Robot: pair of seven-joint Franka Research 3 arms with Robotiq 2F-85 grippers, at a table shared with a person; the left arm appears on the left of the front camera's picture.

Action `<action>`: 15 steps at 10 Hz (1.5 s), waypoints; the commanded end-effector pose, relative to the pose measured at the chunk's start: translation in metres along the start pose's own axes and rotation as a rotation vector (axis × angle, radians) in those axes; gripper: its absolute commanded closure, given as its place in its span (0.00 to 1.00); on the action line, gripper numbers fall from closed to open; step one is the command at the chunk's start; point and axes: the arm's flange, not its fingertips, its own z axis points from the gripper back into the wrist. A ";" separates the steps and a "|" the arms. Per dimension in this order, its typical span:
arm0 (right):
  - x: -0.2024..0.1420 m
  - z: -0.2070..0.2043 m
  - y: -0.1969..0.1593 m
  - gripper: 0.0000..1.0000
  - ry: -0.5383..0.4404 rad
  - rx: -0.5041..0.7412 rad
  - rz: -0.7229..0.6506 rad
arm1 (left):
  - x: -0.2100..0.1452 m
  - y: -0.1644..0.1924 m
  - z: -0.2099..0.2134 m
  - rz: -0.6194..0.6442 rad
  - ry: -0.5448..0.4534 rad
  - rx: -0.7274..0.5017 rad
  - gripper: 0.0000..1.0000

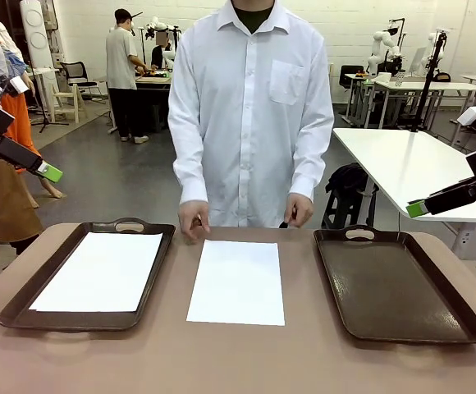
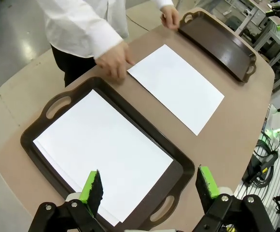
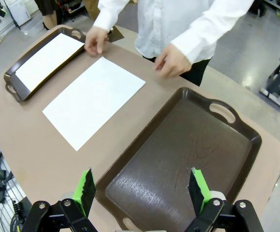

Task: Sort the A4 documents.
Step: Receive the A4 Paper.

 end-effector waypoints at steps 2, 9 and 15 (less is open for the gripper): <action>0.000 -0.001 0.000 0.00 0.001 0.003 0.000 | -0.003 -0.001 0.002 -0.017 -0.006 -0.006 0.00; 0.000 -0.001 0.000 0.00 0.001 0.003 0.000 | -0.003 -0.001 0.002 -0.017 -0.006 -0.006 0.00; 0.000 -0.001 0.000 0.00 0.001 0.003 0.000 | -0.003 -0.001 0.002 -0.017 -0.006 -0.006 0.00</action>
